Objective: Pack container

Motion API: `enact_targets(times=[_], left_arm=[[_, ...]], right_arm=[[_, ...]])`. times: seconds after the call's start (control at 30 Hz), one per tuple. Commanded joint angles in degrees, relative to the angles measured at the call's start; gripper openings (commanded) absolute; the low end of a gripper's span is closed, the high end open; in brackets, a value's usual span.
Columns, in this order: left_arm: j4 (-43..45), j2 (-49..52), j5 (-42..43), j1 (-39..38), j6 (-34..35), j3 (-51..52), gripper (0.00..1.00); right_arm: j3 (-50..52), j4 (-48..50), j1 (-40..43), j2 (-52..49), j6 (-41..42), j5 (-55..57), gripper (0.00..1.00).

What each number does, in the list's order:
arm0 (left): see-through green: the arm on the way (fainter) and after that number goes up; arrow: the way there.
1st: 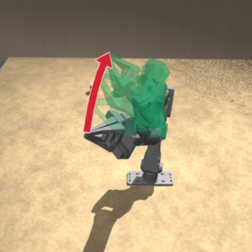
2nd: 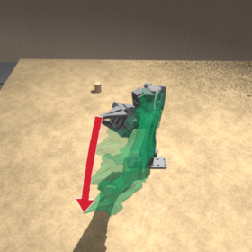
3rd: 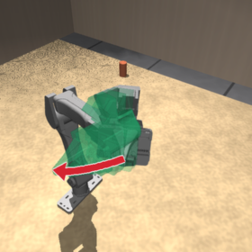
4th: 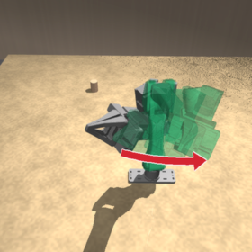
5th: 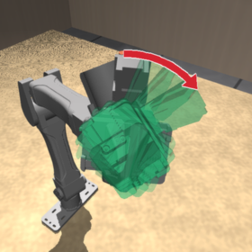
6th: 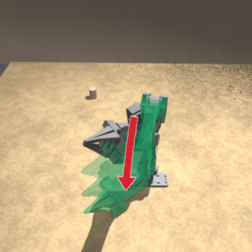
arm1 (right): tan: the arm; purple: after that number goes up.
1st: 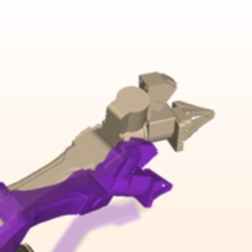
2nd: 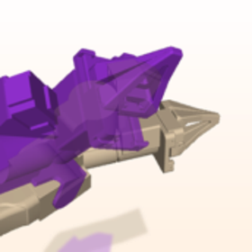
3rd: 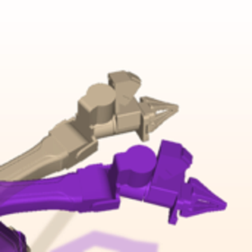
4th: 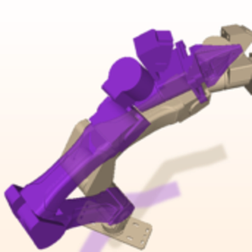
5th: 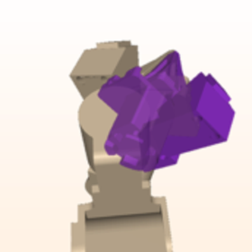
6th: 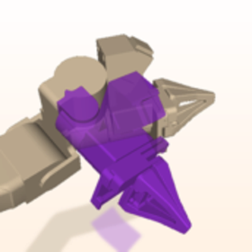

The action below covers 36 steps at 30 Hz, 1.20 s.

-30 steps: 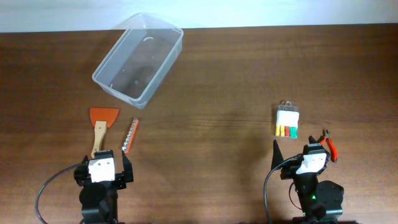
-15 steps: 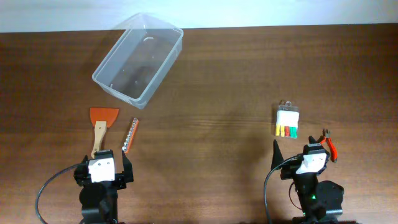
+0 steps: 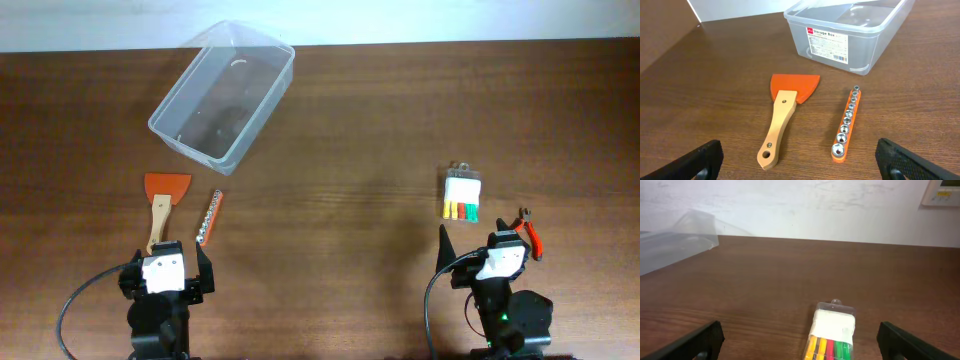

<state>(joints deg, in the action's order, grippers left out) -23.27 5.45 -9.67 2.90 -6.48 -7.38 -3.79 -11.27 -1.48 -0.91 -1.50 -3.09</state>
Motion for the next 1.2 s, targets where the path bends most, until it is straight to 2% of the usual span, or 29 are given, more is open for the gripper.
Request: enact_targets(times=[0.0, 0.5, 0.6, 0.8, 1.03, 1.17], left_arm=[[0.1, -0.5, 0.4, -0.3, -0.9, 0.4, 0.99], [0.1, -0.5, 0.4, -0.3, -0.9, 0.4, 0.99], [0.1, -0.5, 0.4, -0.3, -0.9, 0.4, 0.99], [0.5, -0.5, 0.4, -0.3, -0.9, 0.4, 0.99], [0.2, -0.4, 0.3, -0.2, -0.9, 0.4, 0.99], [4.4, -0.1, 2.6, -0.2, -0.9, -1.4, 0.99]], right_arm=[[0.5, 0.2, 0.4, 0.7, 0.0, -0.3, 0.99], [0.5, 0.2, 0.4, 0.7, 0.0, -0.4, 0.99], [0.5, 1.2, 0.4, 0.7, 0.0, 4.4, 0.99], [0.5, 1.1, 0.4, 0.7, 0.0, 4.9, 0.99], [0.5, 5.0, 0.4, 0.3, 0.5, 5.1, 0.99], [-2.2, 7.1, 0.4, -1.8, 0.5, 5.1, 0.99]])
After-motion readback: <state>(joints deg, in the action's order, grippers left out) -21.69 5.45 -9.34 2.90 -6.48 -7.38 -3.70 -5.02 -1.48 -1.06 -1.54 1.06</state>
